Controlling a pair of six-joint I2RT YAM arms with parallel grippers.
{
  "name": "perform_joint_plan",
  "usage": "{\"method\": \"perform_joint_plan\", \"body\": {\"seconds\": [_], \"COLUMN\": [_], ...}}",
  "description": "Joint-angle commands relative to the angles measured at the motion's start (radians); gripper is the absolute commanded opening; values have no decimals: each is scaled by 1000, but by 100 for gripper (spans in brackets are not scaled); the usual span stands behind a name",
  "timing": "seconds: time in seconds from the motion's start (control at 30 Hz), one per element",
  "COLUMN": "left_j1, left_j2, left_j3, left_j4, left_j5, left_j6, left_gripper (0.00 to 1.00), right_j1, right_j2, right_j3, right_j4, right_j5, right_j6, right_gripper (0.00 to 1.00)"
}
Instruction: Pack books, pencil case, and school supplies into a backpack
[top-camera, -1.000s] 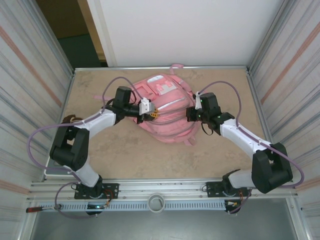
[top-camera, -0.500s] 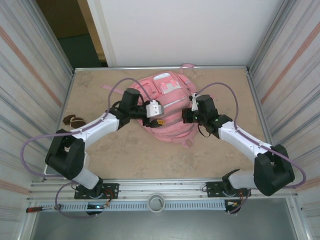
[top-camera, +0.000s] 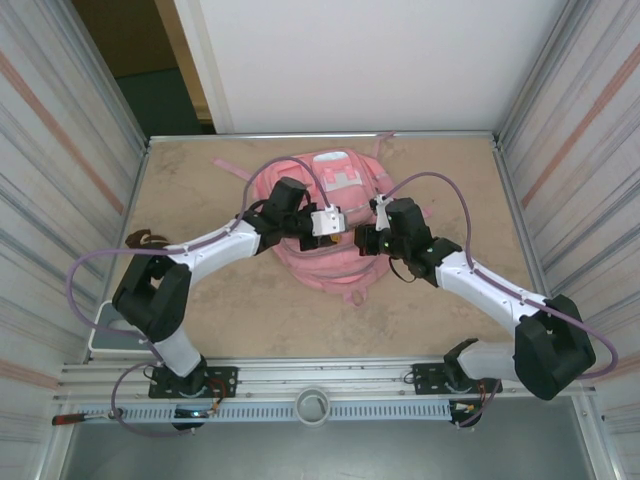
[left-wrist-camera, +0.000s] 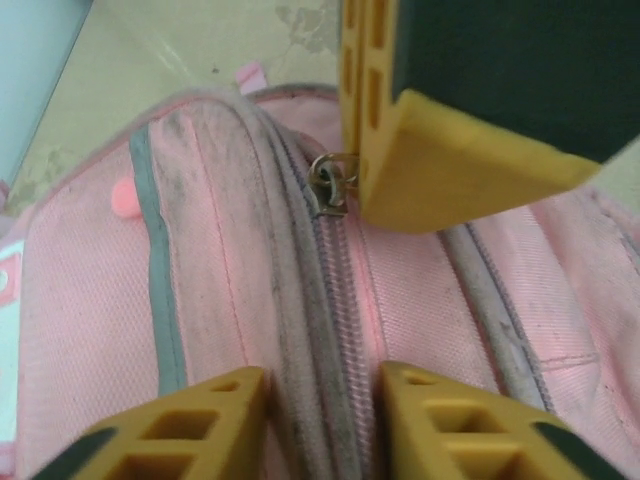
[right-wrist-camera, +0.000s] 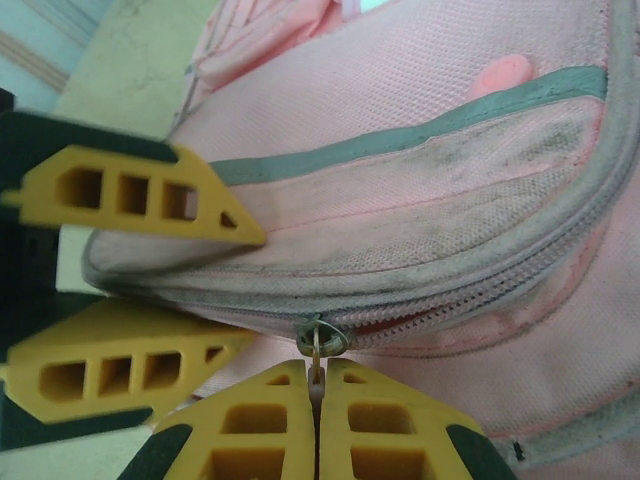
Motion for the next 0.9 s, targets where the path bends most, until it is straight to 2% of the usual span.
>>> {"method": "perform_joint_plan", "body": {"seconds": [0.0,0.1,0.23,0.57,0.7,0.87], "left_j1": [51,121,216,235,255,264], "left_j2": [-27,-79,-112,-98,-101,-89], "left_j3": [-12,-72,-125,-130,-126,-120], "left_j4": [-14,14,56,30,32,31], "left_j5": [56,160,280,261,225,197], "left_j6": [48,58,47,56,39,33], "left_gripper": [25,22,21,21,20,18], "right_j1": [-7,-58,-130,-60,-99,-159], "right_j2": [-37,-23,2,40,-8,-9], "right_j3": [2,0,-5,20,6,-1], "right_j4": [-21,-86,-106,-78,-110,-124], "right_j5": [27,53,13,5,29,-4], "right_j6": [-51,-88,-83,-101,-118,-121], "right_gripper": [0,0,0,0,0,0]}}
